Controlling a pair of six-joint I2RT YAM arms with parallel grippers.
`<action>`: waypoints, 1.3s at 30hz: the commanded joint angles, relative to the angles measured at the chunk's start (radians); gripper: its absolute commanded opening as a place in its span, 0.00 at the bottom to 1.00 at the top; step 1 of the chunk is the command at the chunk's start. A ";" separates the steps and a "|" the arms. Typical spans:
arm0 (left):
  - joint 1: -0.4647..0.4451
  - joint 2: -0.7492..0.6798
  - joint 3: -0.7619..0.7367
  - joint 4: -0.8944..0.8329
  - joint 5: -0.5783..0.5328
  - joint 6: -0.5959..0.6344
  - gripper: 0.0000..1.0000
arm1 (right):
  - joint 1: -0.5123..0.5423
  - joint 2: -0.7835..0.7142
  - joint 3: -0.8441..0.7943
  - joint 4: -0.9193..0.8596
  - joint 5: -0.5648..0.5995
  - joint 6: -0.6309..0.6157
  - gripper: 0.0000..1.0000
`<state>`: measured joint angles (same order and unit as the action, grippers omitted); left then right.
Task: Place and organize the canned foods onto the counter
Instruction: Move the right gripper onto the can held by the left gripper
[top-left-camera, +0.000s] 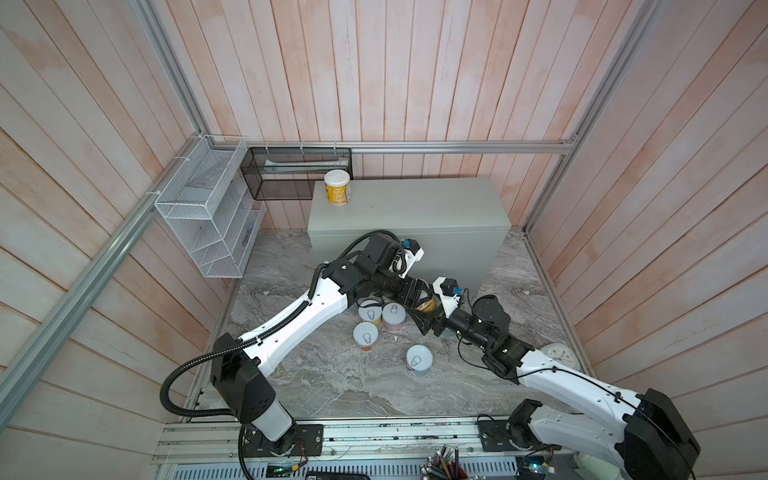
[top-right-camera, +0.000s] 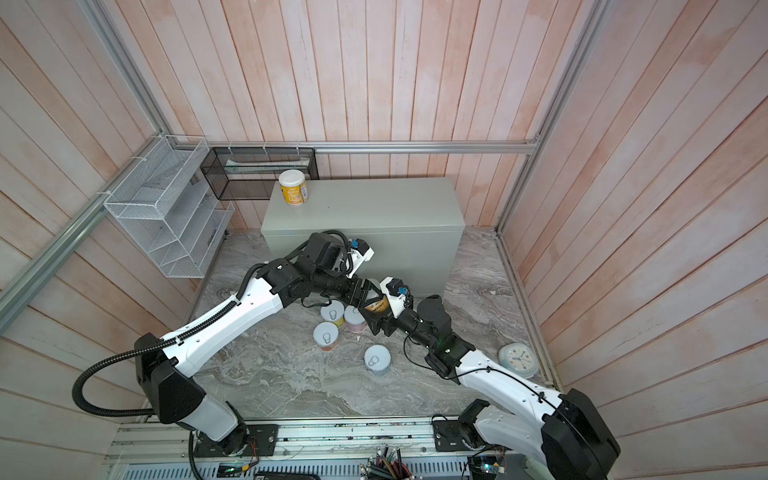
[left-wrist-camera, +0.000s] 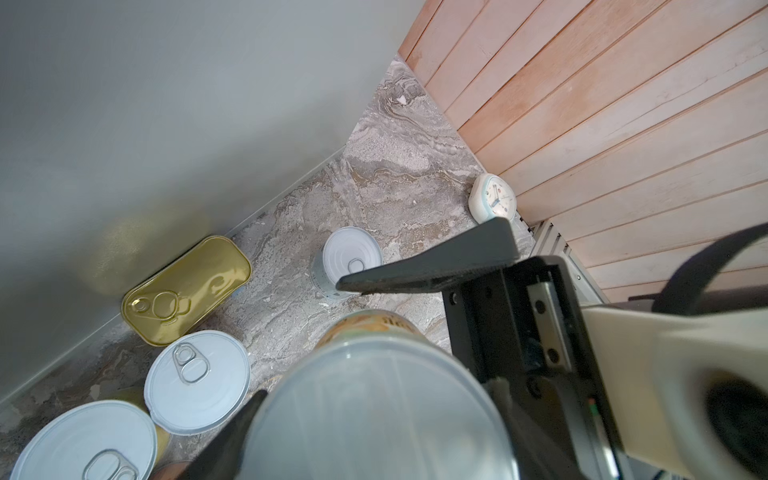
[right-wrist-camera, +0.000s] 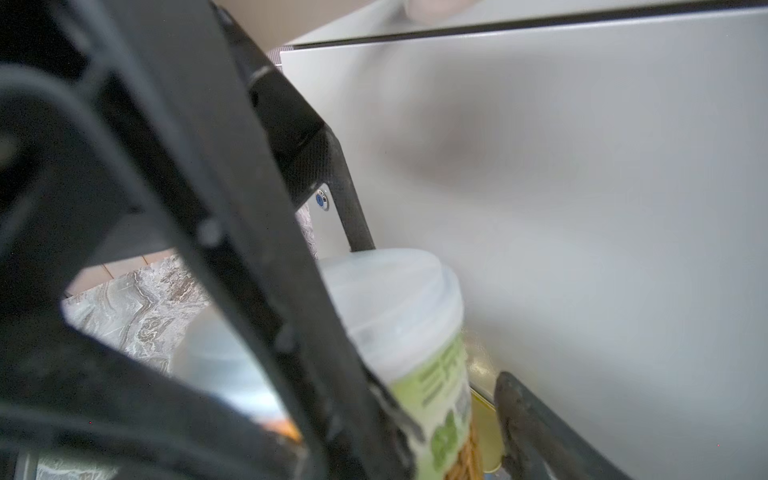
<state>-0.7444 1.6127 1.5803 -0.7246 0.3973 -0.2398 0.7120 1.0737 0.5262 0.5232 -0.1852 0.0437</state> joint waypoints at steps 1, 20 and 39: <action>-0.004 -0.005 0.007 0.068 0.061 -0.002 0.49 | 0.003 0.011 0.028 0.044 0.004 -0.016 0.93; -0.003 0.019 0.031 0.073 0.098 0.000 0.48 | 0.007 0.034 0.022 0.092 0.002 -0.009 0.66; 0.027 -0.021 -0.035 0.094 -0.002 -0.032 0.93 | 0.007 -0.011 0.007 0.114 0.060 0.060 0.59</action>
<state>-0.7197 1.6245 1.5623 -0.6586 0.4095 -0.2638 0.7212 1.1019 0.5220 0.5518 -0.1501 0.0826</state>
